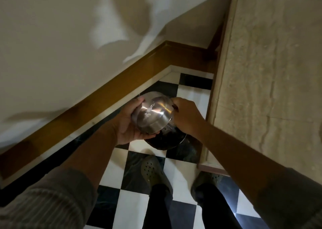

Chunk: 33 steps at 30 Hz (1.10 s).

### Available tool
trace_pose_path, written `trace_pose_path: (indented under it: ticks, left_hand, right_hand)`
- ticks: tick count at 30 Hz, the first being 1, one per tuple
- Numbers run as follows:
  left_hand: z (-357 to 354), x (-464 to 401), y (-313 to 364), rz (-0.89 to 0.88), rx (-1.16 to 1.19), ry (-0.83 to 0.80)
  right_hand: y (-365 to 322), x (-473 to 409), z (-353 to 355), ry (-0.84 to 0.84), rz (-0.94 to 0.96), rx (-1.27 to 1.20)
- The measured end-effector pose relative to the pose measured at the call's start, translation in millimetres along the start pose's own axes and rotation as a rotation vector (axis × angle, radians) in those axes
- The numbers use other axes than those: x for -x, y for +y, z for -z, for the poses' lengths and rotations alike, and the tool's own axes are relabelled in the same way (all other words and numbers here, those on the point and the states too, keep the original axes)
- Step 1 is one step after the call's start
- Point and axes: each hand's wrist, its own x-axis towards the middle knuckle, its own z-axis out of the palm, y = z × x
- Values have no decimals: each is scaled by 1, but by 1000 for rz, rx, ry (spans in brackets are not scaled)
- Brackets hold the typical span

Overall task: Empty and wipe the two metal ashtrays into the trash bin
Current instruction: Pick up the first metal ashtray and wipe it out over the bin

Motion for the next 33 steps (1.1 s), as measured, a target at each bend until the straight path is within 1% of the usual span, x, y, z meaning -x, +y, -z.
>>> trace_pose_path:
  ticks: [2,6,8,10,11,13,15,17,21,24,26,28,29,30,32,33]
  left_hand:
    - [9,-7,0,-75,-130,35]
    - [9,-23,-6,-174,-538,140]
    - [7,-34,-13,-273,-743,230]
    - [4,-42,-22,-376,-999,359]
    - [4,-48,-27,-404,-1094,399]
    - [-1,-54,-36,-480,-1201,418]
    - [-4,-59,-44,-625,-1347,428]
    - [0,-67,-51,-786,-1511,461]
    - [8,-77,-51,-951,-1612,434]
    - [15,-71,-32,-913,-1691,386]
    - [14,-67,-20,-900,-1751,350]
    - [11,-64,-12,-923,-1785,328]
    - [6,-64,-10,-947,-1784,323]
    - [2,-63,-9,-973,-1775,329]
    - [-3,-63,-10,-1027,-1774,356]
    - [-4,-64,-11,-1034,-1789,362]
  right_hand:
    - [6,-6,-3,-52,24,23]
    - [24,-11,-2,-159,79,87]
    - [28,-10,2,-213,88,123]
    - [30,-8,7,-240,132,208]
    - [31,-5,9,-246,164,265]
    - [33,2,8,-240,248,379]
    - [38,10,4,-218,335,490]
    - [44,16,-4,-130,452,552]
    - [55,19,-9,27,602,640]
    - [58,21,-1,105,787,701]
    - [59,24,8,173,926,681]
    - [58,27,15,227,1004,667]
    - [60,28,18,212,1009,698]
    - [61,26,20,151,994,767]
    - [66,21,20,-54,904,927]
    - [70,19,19,-124,857,971]
